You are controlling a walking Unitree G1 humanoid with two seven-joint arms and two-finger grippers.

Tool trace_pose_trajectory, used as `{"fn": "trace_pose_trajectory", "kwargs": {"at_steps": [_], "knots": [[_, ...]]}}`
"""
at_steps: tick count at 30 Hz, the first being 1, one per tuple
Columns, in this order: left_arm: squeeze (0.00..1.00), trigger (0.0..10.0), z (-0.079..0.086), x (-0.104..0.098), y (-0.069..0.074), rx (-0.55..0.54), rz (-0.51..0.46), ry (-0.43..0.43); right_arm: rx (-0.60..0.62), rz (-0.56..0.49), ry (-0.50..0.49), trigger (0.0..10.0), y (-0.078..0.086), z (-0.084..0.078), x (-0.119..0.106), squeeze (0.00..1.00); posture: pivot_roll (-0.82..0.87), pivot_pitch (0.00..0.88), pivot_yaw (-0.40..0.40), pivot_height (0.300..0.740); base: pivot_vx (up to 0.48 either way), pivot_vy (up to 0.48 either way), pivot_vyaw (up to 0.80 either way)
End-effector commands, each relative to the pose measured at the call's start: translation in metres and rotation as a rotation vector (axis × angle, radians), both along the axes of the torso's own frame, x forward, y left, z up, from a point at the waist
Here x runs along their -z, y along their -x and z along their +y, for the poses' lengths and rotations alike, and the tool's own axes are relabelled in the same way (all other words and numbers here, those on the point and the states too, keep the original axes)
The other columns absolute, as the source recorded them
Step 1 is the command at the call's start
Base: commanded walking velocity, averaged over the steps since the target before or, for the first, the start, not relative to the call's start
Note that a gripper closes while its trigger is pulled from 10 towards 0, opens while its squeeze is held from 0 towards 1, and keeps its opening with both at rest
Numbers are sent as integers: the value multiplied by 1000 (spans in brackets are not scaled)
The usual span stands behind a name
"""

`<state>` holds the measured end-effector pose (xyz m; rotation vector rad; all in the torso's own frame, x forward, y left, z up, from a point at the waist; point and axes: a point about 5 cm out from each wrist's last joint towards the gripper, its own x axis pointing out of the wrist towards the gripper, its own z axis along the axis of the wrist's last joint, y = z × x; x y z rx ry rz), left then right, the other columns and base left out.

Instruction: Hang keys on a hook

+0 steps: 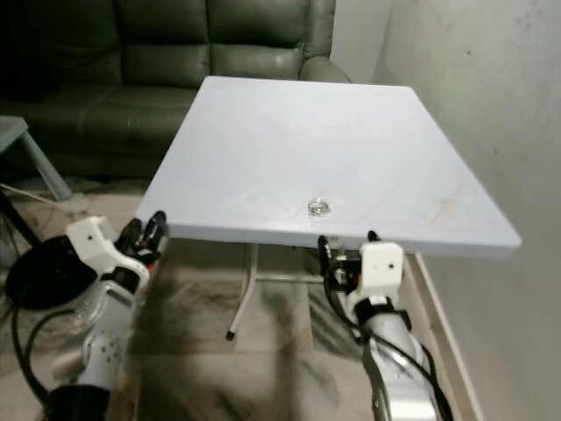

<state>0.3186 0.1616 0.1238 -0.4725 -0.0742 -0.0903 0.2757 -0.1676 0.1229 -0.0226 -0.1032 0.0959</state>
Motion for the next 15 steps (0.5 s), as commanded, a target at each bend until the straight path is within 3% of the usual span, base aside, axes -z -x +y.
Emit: {"fn": "trace_pose_trajectory", "kwargs": {"at_steps": [1, 15], "knots": [[0, 10000, 1, -3, 0, 4, -5, -12, 10, -19, -7, 10000, 0, -2, -6, 0, 23, 77, -22, 740, 0, 0, 0], [0, 10000, 1, -3, 0, 7, -5, -24, 6, -23, -8, 10000, 0, 0, -7, 0, 25, 74, -20, 740, 316, 0, 0]]}}
